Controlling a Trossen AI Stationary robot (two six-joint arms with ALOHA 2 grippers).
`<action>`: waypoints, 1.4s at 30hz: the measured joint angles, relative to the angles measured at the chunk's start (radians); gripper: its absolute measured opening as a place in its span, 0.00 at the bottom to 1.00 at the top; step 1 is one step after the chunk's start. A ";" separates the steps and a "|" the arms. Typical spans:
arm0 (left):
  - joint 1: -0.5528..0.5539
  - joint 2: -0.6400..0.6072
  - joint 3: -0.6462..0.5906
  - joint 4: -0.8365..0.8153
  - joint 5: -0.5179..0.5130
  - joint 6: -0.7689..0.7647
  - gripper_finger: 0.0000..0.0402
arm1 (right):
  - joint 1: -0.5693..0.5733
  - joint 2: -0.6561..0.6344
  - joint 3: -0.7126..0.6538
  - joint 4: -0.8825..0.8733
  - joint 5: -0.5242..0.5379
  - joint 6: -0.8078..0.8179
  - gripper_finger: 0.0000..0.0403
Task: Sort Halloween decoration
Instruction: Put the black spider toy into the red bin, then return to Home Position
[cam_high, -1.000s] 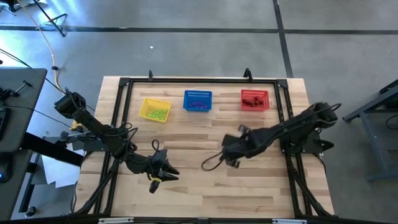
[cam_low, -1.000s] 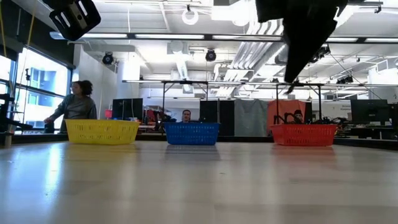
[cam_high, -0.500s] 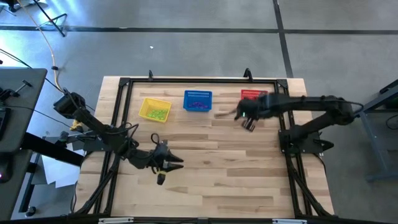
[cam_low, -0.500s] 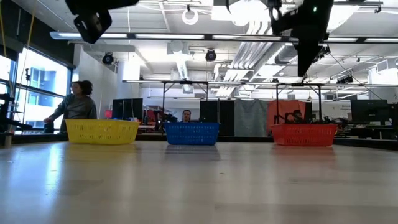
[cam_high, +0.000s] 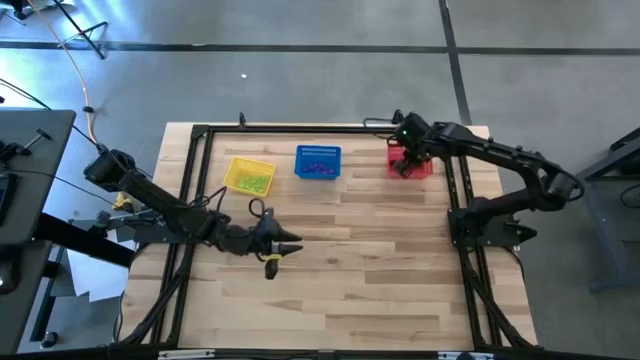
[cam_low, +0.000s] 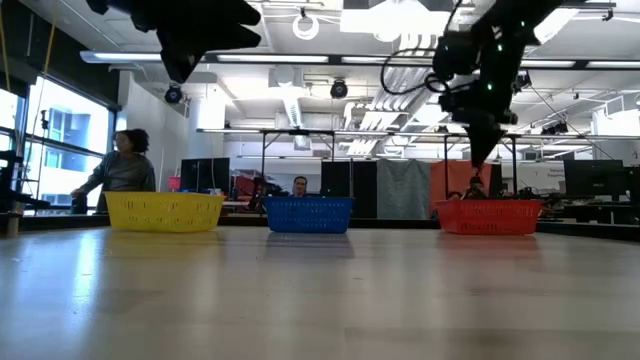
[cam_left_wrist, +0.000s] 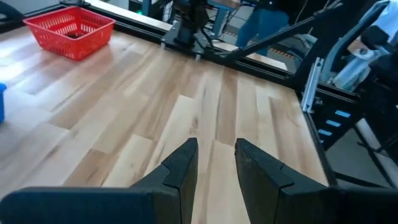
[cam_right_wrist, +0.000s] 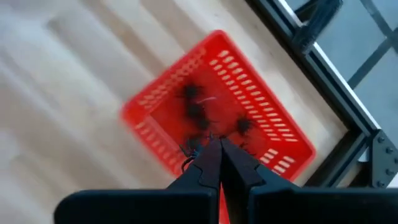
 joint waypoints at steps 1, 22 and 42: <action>0.004 0.000 0.000 0.000 0.000 0.009 0.23 | -0.025 0.000 -0.019 0.028 -0.003 -0.006 0.00; 0.048 0.000 0.000 0.008 0.000 0.046 0.23 | -0.209 0.000 -0.279 0.311 -0.071 -0.002 0.02; 0.044 -0.060 0.000 -0.052 -0.057 0.140 0.23 | -0.023 -0.103 -0.086 0.227 -0.495 0.144 0.28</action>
